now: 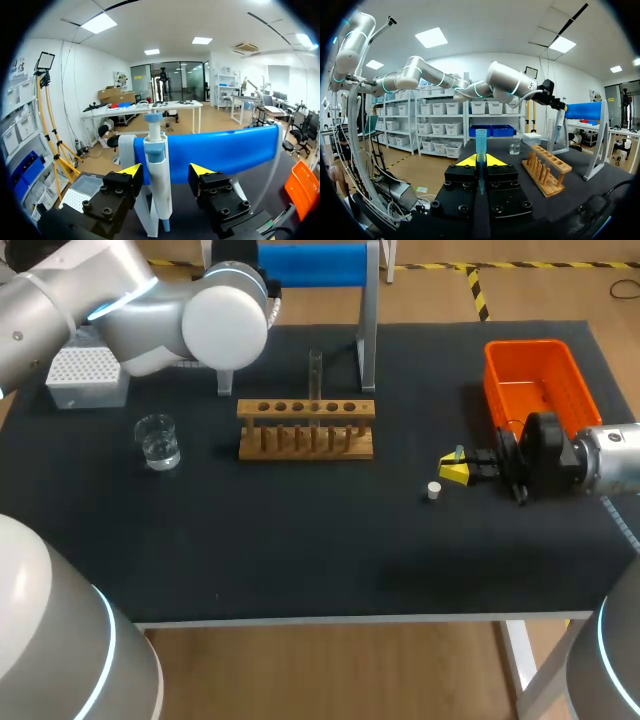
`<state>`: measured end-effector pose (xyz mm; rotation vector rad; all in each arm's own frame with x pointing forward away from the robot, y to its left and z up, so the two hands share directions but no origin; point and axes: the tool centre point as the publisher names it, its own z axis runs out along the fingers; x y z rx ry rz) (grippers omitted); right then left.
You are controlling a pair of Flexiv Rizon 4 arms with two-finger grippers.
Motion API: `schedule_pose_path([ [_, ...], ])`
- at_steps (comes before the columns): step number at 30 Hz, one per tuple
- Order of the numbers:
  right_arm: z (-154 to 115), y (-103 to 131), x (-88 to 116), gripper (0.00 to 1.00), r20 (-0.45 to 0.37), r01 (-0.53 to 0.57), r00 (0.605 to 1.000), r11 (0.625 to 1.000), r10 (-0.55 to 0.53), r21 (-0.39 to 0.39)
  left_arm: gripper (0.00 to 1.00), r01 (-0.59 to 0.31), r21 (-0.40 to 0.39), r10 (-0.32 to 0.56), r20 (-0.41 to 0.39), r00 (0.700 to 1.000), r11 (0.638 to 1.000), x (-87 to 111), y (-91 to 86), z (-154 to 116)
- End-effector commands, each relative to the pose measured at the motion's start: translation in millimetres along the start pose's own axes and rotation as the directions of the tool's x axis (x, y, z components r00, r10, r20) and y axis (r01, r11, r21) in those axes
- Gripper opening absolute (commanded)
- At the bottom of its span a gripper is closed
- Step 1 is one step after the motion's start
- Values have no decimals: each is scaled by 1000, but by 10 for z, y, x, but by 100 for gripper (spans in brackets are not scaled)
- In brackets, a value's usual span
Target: Invert the test tube, pick up the pipette, mount the tip to pipette, aspirate from beaker and dispense into the tube, eject the tip, return the pipette, and cap with the stopper.
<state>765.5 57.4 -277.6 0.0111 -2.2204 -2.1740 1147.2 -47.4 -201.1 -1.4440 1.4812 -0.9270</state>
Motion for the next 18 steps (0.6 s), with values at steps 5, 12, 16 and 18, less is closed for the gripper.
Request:
schedule_pose_path([
  [5,-2,-1,6,0,1,1,1000,1000,-1,0,55,5,1,-5,-14,1000,1000,15,-2,94],
  [12,-2,-1,6,0,1,1,1000,1000,-1,0,62,9,-1,-9,-21,1000,1000,3,8,133],
  [16,-2,-1,6,0,1,1,1000,1000,-1,0,60,13,-1,-13,-22,1000,1000,-4,15,145],
  [18,-2,-1,6,0,1,1,1000,1000,-1,0,59,15,0,-15,-23,1000,1000,-5,15,149],
])
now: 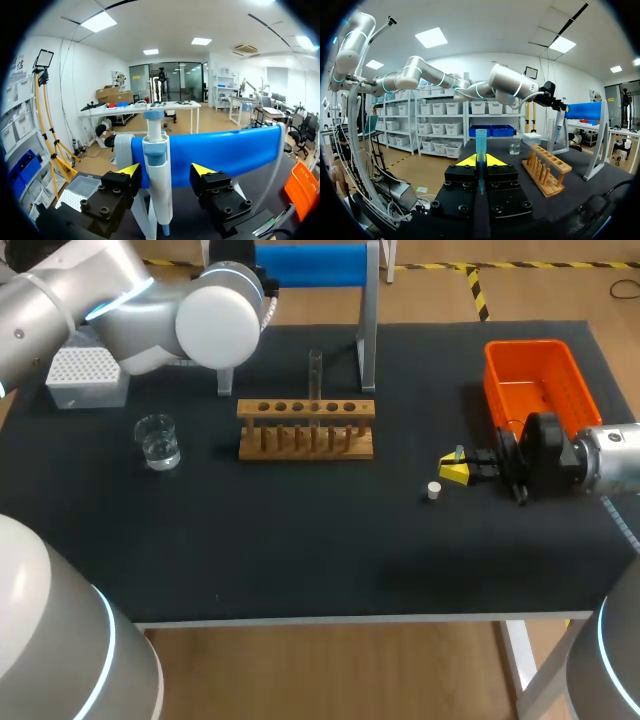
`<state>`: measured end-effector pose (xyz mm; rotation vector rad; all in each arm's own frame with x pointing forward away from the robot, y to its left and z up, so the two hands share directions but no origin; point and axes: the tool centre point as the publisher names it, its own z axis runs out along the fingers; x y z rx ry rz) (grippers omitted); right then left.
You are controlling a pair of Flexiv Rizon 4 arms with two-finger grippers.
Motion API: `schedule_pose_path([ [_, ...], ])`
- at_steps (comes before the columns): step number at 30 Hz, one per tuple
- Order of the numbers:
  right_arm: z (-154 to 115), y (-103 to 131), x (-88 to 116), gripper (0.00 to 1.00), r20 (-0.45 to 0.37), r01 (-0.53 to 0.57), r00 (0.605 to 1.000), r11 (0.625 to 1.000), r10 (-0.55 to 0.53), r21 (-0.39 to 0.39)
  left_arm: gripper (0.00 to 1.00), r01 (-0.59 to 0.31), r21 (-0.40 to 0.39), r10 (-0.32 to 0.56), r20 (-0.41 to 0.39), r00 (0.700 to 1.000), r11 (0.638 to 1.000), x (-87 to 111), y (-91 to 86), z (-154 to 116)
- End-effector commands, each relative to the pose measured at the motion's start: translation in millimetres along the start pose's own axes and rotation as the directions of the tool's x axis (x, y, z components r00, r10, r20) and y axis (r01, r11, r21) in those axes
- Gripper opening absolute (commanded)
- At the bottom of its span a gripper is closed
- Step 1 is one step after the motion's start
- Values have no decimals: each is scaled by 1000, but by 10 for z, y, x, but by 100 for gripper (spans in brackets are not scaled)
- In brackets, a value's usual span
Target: Invert the test tube, pick up the pipette, mount the tip to pipette, aspirate from beaker and dispense into the tube, eject the tip, return the pipette, and cap with the stopper.
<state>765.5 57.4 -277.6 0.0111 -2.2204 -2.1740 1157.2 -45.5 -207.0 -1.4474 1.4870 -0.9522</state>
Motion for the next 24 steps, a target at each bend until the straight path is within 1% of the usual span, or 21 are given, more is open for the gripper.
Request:
schedule_pose_path([
  [1,-2,-1,6,0,1,1,1000,1000,-1,0,59,3,-1,-3,-3,1000,1000,5,-4,37],
  [3,-2,-1,6,0,1,1,1000,1000,-1,0,56,4,0,-4,-3,1000,1000,3,-7,43],
  [5,-2,-1,6,0,1,1,1000,1000,-1,0,50,4,1,-4,-3,1000,1000,0,-11,46],
  [8,-2,-1,6,0,1,1,1000,1000,-1,0,49,4,2,-4,-2,1000,1000,-7,-18,50],
  [11,-2,-1,6,0,1,1,1000,1000,-1,0,46,5,4,-5,-1,1000,1000,-14,-24,50],
  [24,-2,-1,6,0,1,1,1000,1000,-1,0,47,9,1,-9,1,1000,1000,-28,-16,68],
])
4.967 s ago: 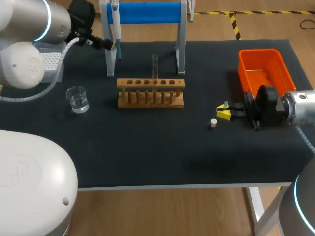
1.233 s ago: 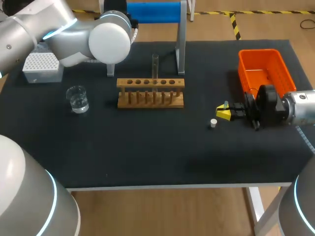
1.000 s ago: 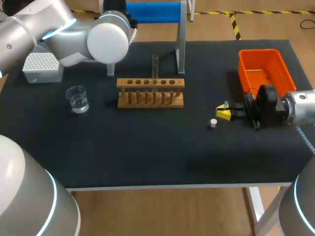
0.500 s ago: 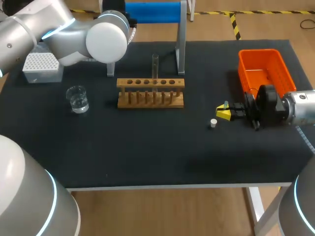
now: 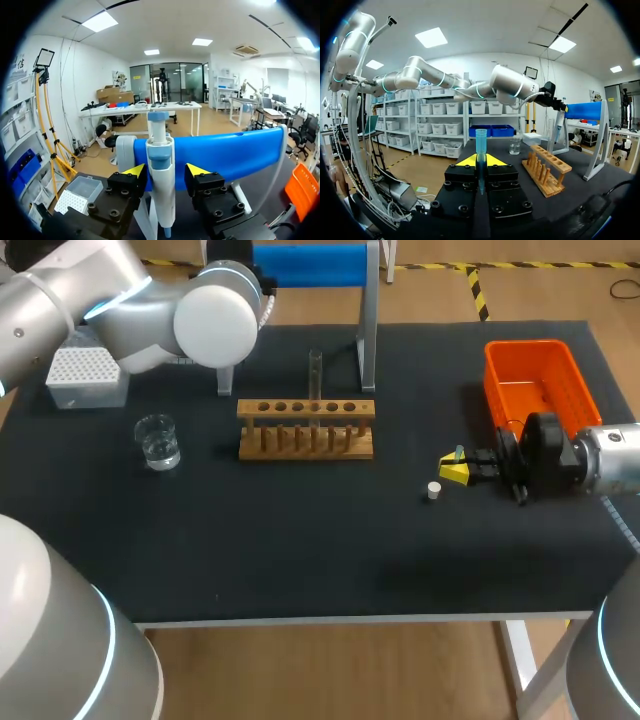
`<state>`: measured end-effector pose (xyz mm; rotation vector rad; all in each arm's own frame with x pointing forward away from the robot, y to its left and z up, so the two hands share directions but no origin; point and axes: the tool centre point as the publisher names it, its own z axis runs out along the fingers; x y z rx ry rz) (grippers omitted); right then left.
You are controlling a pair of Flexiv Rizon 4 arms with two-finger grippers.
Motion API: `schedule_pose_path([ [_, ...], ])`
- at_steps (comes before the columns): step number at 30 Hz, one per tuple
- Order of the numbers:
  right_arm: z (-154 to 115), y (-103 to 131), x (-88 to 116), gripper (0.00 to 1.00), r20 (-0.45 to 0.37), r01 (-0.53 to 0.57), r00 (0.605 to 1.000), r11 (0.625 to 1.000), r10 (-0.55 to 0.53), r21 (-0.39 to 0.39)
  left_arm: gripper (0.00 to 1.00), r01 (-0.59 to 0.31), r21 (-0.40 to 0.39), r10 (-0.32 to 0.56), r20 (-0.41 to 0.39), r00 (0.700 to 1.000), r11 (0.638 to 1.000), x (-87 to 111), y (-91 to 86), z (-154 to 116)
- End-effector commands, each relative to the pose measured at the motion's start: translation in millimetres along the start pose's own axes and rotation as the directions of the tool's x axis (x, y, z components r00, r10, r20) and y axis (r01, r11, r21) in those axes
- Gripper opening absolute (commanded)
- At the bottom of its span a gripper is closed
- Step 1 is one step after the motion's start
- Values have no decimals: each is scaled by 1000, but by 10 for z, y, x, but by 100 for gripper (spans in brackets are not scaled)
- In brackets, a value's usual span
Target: Invert the test tube, pick up the pipette, mount the tip to pipette, aspirate from beaker and dispense into the tube, eject the tip, return the pipette, and cap with the stopper.
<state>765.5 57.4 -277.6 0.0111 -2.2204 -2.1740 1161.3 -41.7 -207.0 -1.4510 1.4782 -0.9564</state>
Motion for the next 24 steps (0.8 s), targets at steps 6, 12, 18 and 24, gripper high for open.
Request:
schedule_pose_path([
  [6,-2,-1,6,0,1,1,1000,1000,-1,0,47,4,-1,-4,-3,1000,1000,16,-2,45],
  [12,-2,-1,6,0,1,1,1000,1000,-1,0,38,6,0,-6,-6,1000,1000,19,-2,51],
  [18,-2,-1,6,0,1,1,1000,1000,-1,0,37,11,-4,-11,-5,1000,1000,16,6,58],
  [24,-2,-1,6,0,1,1,1000,1000,-1,0,33,14,-8,-14,-5,1000,1000,10,25,72],
])
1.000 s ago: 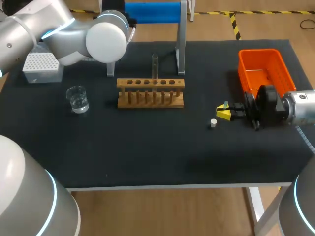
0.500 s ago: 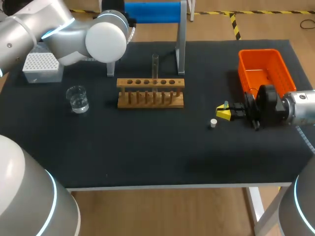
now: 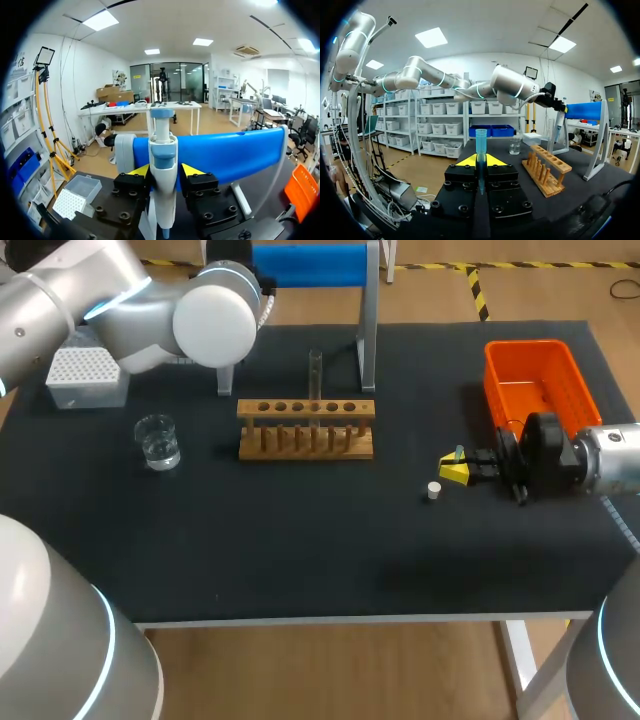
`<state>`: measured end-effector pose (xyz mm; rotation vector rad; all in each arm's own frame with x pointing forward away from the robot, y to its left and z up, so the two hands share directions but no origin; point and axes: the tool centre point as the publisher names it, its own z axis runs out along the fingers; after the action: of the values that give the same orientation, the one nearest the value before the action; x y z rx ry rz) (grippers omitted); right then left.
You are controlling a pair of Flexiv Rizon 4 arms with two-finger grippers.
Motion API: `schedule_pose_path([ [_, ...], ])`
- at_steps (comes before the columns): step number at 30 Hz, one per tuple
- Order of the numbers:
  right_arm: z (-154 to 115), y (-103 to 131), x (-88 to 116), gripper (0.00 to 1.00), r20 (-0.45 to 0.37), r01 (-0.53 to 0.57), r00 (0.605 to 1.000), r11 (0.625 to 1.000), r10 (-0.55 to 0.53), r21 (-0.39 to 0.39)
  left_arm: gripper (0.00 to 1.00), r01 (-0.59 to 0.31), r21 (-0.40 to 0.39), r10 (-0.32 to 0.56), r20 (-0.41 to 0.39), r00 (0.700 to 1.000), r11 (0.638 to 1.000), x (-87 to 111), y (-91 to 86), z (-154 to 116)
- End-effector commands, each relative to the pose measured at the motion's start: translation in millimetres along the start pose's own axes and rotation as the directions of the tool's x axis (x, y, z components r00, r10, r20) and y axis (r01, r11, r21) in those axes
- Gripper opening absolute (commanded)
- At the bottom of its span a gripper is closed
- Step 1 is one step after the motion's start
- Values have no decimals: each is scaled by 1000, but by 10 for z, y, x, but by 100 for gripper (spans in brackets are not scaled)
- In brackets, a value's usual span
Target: Invert the test tube, pick up the pipette, mount the tip to pipette, aspirate from beaker and dispense into the tube, eject the tip, return the pipette, and cap with the stopper.
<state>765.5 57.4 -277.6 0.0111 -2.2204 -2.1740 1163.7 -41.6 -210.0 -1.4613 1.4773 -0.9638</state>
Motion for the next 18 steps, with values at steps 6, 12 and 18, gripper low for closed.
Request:
schedule_pose_path([
  [6,-1,-1,6,0,1,1,1000,1000,-1,0,33,9,-7,-9,0,1000,1000,2,17,46],
  [12,-1,-1,6,0,1,1,1000,1000,-1,0,0,12,-8,-12,2,1000,1000,-5,23,50],
  [18,-1,-1,6,0,1,1,1000,1000,-1,0,0,11,-6,-11,3,1000,1000,-11,19,51],
])
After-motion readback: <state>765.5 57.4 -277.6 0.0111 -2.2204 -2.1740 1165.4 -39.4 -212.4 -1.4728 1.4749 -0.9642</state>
